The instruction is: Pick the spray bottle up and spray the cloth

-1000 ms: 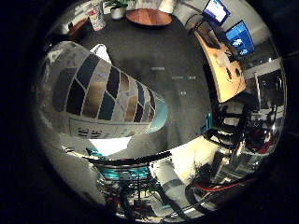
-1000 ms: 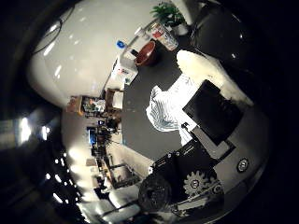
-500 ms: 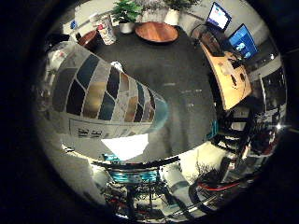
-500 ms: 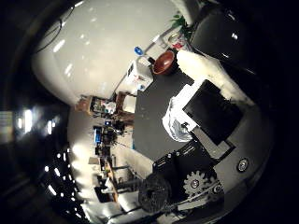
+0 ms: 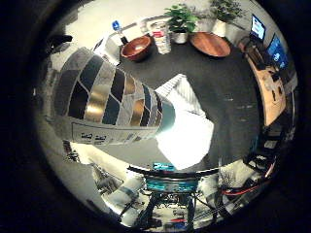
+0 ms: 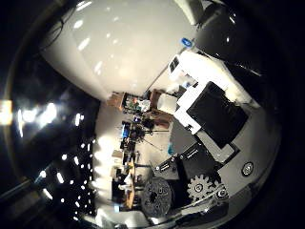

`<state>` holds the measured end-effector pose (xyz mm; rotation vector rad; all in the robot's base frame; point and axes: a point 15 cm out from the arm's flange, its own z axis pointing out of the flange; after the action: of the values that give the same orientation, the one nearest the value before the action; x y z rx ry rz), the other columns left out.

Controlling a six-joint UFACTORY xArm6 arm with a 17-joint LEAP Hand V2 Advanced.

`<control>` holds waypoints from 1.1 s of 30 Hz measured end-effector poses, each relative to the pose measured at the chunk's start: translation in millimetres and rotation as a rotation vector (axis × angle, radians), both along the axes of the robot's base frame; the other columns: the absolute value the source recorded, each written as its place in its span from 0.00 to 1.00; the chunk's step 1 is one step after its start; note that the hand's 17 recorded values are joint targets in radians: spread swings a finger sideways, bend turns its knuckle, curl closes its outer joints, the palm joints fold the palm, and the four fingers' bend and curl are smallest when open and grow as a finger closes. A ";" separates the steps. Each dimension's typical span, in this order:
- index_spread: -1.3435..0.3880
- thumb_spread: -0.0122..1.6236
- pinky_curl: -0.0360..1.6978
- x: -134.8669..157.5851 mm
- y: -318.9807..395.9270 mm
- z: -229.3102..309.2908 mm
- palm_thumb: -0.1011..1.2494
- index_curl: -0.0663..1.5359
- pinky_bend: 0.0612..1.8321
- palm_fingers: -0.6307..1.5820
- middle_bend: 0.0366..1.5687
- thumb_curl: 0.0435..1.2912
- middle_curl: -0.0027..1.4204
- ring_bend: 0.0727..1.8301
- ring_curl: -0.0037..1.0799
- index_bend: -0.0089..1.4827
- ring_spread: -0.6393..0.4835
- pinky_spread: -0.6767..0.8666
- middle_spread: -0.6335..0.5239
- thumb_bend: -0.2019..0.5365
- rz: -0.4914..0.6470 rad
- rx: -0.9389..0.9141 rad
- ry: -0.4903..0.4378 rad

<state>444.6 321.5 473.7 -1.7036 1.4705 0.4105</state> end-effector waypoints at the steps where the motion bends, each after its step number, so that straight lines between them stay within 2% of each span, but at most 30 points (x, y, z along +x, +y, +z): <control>1: 0.44 0.62 0.01 -1.9 9.2 1.6 0.90 0.43 0.29 0.79 0.65 0.26 0.34 0.50 0.30 0.27 0.14 0.46 0.22 0.25 0.013 0.014 -0.006; 7: 0.43 0.63 0.01 -8.9 52.6 6.7 0.89 0.43 0.28 0.79 0.65 0.26 0.34 0.50 0.30 0.26 0.14 0.44 0.22 0.25 0.069 0.115 -0.017; 13: 0.43 0.63 0.01 -25.1 107.1 3.8 0.89 0.43 0.27 0.79 0.64 0.26 0.33 0.50 0.30 0.25 0.14 0.43 0.21 0.26 0.177 0.222 -0.022; 17: 0.43 0.64 0.01 -34.7 140.2 -6.7 0.89 0.43 0.27 0.79 0.64 0.25 0.33 0.50 0.30 0.25 0.13 0.43 0.21 0.26 0.225 0.256 -0.004; 24: 0.43 0.65 0.01 -72.9 198.4 -38.0 0.89 0.43 0.27 0.79 0.64 0.25 0.34 0.50 0.30 0.24 0.13 0.43 0.21 0.26 0.338 0.296 0.031; 33: 0.43 0.65 0.01 -79.9 230.2 -74.0 0.89 0.44 0.27 0.79 0.64 0.25 0.34 0.50 0.30 0.24 0.13 0.41 0.21 0.26 0.390 0.367 0.051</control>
<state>364.7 551.8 399.7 -1.6796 1.0124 0.8803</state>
